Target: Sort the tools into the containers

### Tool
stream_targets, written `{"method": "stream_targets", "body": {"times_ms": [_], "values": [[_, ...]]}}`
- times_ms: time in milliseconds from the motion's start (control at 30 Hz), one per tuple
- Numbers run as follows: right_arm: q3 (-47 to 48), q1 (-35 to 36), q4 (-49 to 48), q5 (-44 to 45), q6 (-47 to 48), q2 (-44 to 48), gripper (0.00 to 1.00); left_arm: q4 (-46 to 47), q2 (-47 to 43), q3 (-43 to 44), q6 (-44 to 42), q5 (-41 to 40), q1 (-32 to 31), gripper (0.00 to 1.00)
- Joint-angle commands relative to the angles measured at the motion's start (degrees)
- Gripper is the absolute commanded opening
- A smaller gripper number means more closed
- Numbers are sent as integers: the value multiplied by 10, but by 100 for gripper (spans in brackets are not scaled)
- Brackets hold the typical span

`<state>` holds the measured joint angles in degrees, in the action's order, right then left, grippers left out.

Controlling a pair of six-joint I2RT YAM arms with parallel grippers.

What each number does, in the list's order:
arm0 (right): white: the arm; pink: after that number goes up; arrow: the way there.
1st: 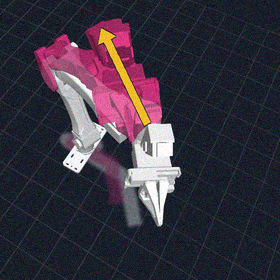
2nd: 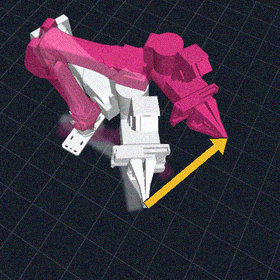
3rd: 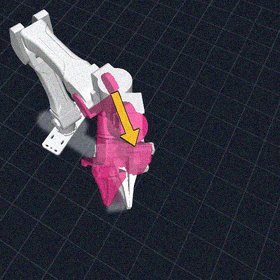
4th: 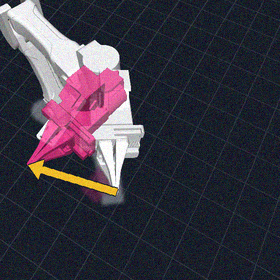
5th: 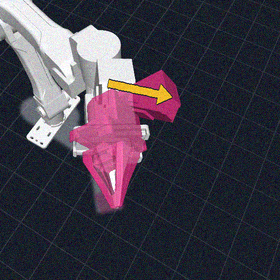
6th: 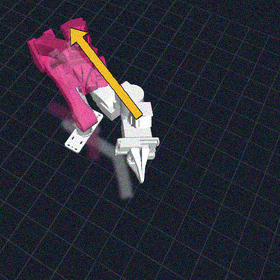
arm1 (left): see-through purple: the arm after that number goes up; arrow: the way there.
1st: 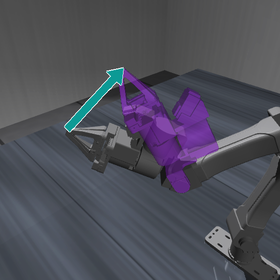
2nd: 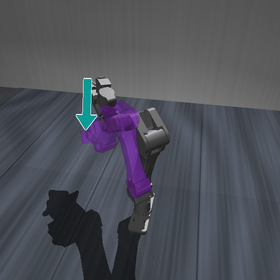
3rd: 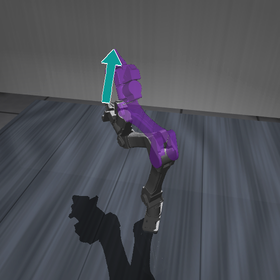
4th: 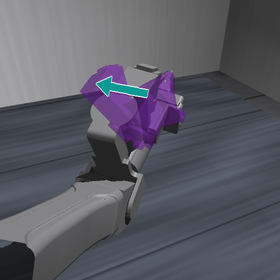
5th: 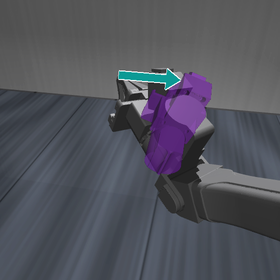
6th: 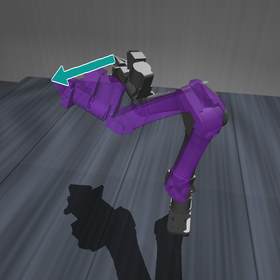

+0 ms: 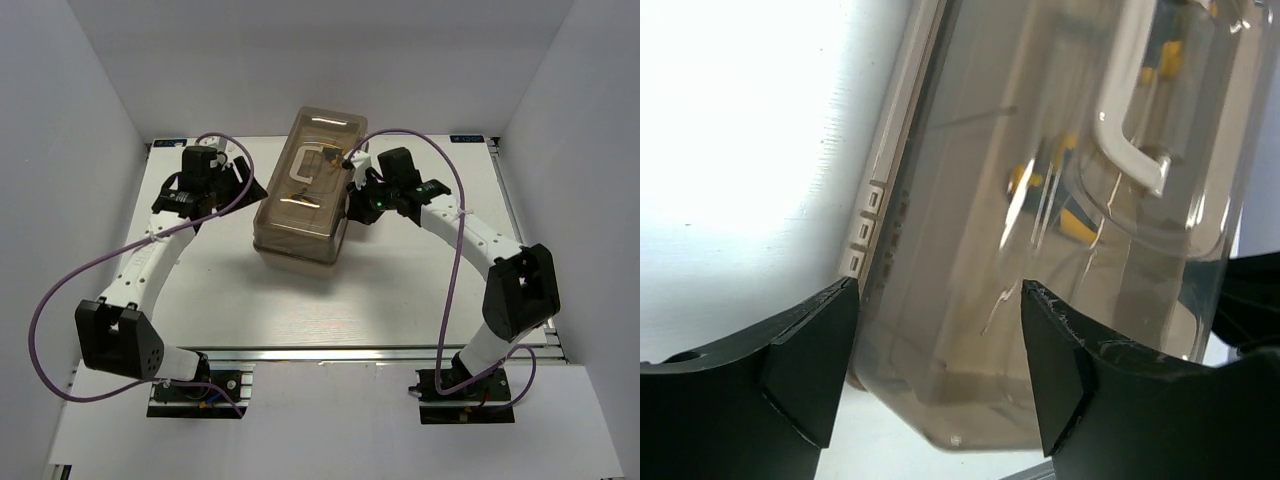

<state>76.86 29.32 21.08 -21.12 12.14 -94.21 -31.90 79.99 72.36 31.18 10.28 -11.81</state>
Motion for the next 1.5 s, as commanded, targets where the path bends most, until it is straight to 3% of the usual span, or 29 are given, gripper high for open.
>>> {"method": "stream_targets", "body": {"times_ms": [0, 167, 400, 567, 833, 900, 967, 1033, 1100, 1467], "values": [[21, -12, -15, -10, -19, 23, 11, -17, -46, 25, -34, -39, -3, 76], [-52, -129, -67, -72, -65, 82, 5, 17, -83, 57, -72, -30, -3, 76], [-144, -202, -123, -174, -77, 82, 0, 66, -65, 46, -106, 69, -11, 73], [-145, -212, -169, -258, -169, -31, 0, 46, -24, 87, -161, 40, -51, 73], [-66, -215, -282, -339, -309, -197, 0, 41, 23, 118, -212, -16, -60, 73], [-61, -215, -325, -361, -352, -217, 0, 49, 25, 111, -219, -22, -61, 73], [-66, -214, -423, -399, -494, -259, 0, 60, 31, 100, -221, -18, -62, 72], [-85, -213, -549, -408, -575, -275, 0, 69, 39, 95, -224, -11, -64, 73], [-90, -213, -606, -410, -654, -296, 0, 91, 41, 85, -227, 0, -66, 72], [-72, -202, -821, -415, -838, -375, 0, 99, 108, 113, -268, -11, -94, 72]]}}
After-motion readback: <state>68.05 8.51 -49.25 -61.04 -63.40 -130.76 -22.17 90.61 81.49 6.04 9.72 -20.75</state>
